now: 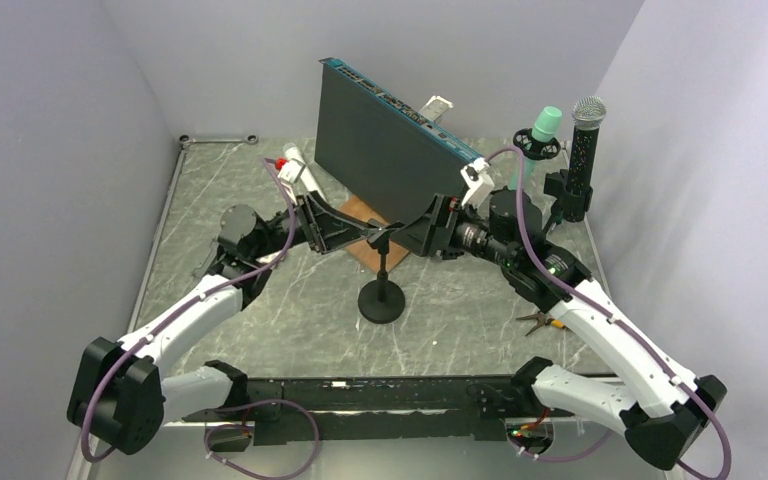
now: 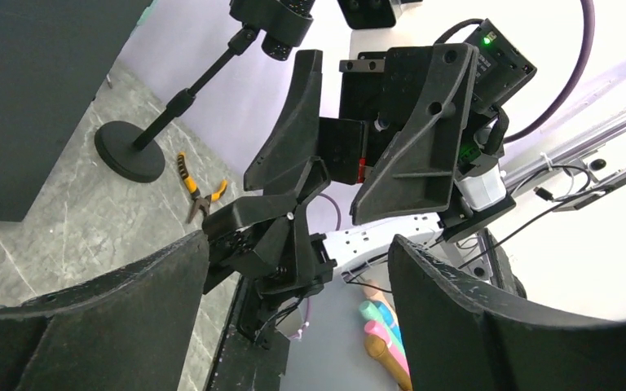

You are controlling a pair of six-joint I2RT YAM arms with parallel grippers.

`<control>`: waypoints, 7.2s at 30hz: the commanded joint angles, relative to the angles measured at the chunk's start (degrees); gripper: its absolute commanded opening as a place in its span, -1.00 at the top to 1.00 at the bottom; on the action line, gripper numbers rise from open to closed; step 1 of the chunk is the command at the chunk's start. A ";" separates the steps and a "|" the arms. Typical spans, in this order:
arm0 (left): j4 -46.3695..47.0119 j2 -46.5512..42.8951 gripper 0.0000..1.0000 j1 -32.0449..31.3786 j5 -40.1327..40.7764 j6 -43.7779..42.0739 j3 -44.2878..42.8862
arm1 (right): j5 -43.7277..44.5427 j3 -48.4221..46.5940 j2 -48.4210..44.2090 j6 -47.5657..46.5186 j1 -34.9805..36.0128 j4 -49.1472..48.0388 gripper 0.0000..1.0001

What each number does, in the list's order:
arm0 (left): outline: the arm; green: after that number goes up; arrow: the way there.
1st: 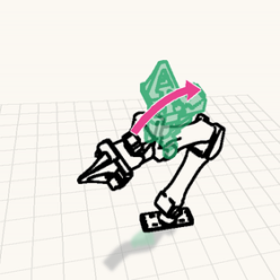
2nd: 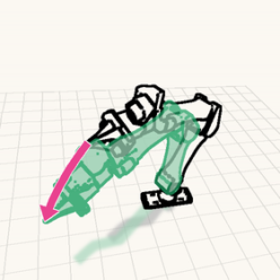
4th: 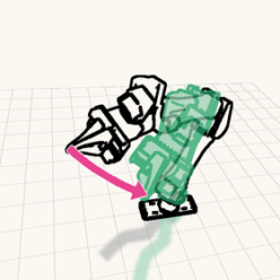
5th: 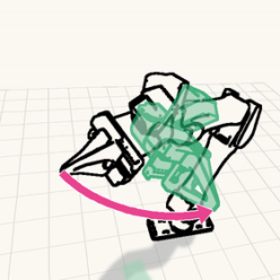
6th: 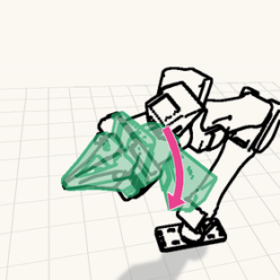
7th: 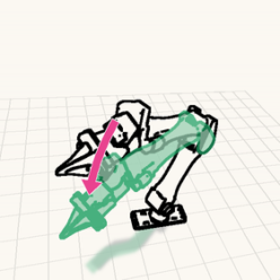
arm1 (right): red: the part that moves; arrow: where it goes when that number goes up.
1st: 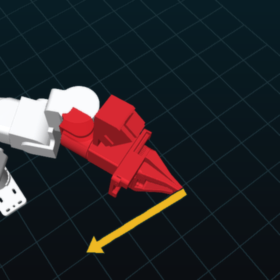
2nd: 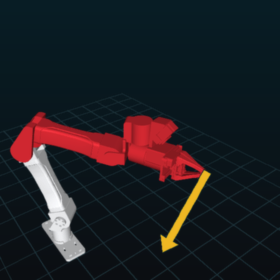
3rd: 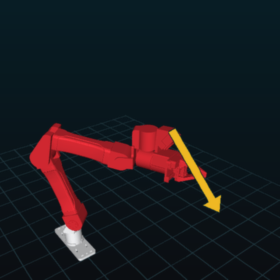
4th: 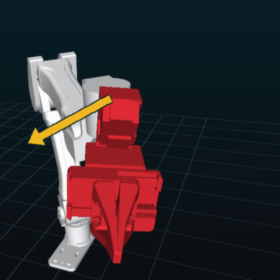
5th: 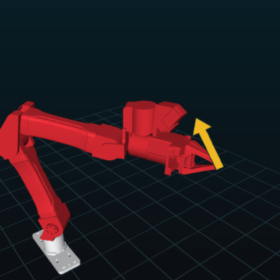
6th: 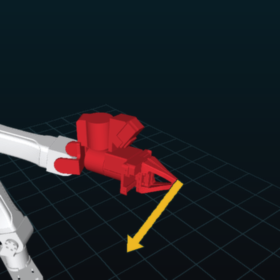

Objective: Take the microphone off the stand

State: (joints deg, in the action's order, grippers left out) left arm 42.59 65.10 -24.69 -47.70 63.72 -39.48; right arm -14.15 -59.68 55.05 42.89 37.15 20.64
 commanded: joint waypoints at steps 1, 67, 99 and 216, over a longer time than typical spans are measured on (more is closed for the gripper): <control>1.59 0.90 -0.61 -1.46 2.34 -1.49 -2.05 | -3.97 -3.00 2.19 -0.97 -0.15 -3.88 -0.74; -40.67 -9.18 -0.88 -4.09 12.29 -25.87 -2.97 | 6.91 8.13 2.33 -8.13 -0.48 1.78 -0.91; -44.23 -18.40 -0.99 -4.93 9.85 -27.78 0.53 | 41.53 -13.99 -0.65 -23.07 -0.54 27.13 -1.00; -24.62 13.25 -0.93 -29.80 21.09 -61.81 -26.06 | 2.38 -7.30 -8.03 -46.76 -2.26 13.34 0.79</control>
State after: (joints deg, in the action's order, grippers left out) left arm 14.24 76.84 -54.22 -23.88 3.81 -62.70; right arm -8.08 -67.42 47.79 -7.97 34.22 31.59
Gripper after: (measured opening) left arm 0.980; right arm 0.450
